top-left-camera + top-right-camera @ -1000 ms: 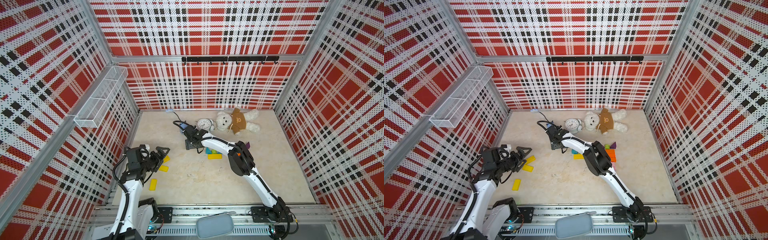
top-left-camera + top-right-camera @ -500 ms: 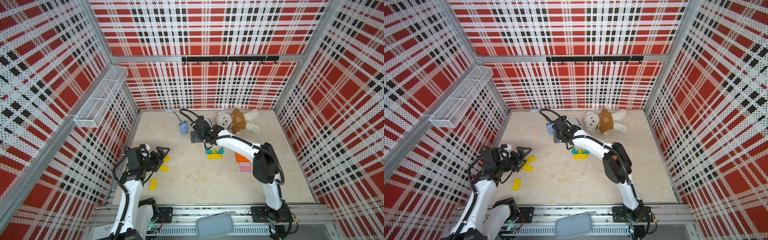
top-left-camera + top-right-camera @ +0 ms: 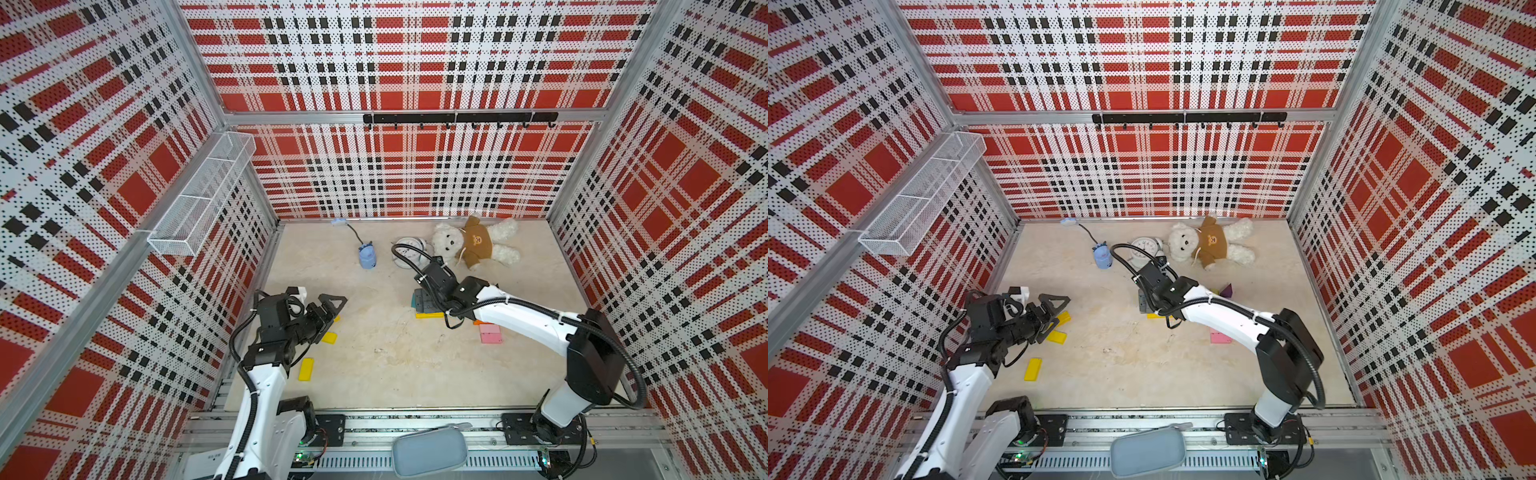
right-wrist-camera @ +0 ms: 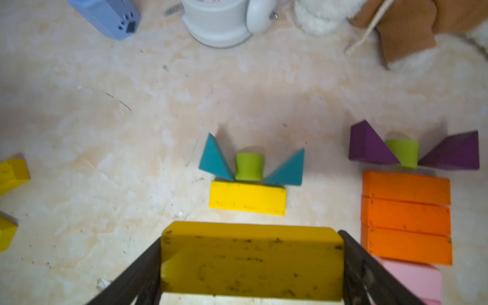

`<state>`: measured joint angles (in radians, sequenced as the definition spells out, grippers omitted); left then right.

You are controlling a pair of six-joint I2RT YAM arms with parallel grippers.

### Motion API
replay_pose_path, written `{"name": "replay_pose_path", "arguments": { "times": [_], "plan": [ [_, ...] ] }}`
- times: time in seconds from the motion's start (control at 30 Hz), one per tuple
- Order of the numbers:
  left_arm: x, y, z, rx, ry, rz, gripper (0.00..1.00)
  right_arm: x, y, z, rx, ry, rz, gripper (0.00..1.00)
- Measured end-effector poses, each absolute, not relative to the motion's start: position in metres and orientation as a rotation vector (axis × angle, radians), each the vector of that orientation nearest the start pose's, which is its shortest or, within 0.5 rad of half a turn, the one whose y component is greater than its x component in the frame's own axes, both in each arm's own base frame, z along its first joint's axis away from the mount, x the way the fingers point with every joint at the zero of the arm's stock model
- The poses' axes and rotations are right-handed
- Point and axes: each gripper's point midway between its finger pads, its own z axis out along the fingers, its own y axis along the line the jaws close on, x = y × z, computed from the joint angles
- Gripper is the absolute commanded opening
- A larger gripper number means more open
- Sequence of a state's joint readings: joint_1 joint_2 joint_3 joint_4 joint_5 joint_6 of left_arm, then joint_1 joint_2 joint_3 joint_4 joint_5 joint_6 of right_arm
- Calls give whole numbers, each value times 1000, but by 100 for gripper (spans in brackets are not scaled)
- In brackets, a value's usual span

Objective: Assemble a carrot with building blocks
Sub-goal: Assemble the building block at the center of the board.

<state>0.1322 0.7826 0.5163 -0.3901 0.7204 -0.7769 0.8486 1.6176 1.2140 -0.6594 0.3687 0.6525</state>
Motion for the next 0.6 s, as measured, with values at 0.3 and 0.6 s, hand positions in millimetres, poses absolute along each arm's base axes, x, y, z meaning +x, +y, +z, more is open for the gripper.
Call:
{"name": "replay_pose_path", "arguments": {
  "times": [0.3, 0.6],
  "plan": [
    [246, -108, 181, -455, 2202, -1207, 100, 269, 232, 76, -70, 2655, 99, 87],
    [245, -110, 184, -438, 2192, -1211, 100, 270, 254, 33, -87, 2698, 67, 88]
  ]
}}
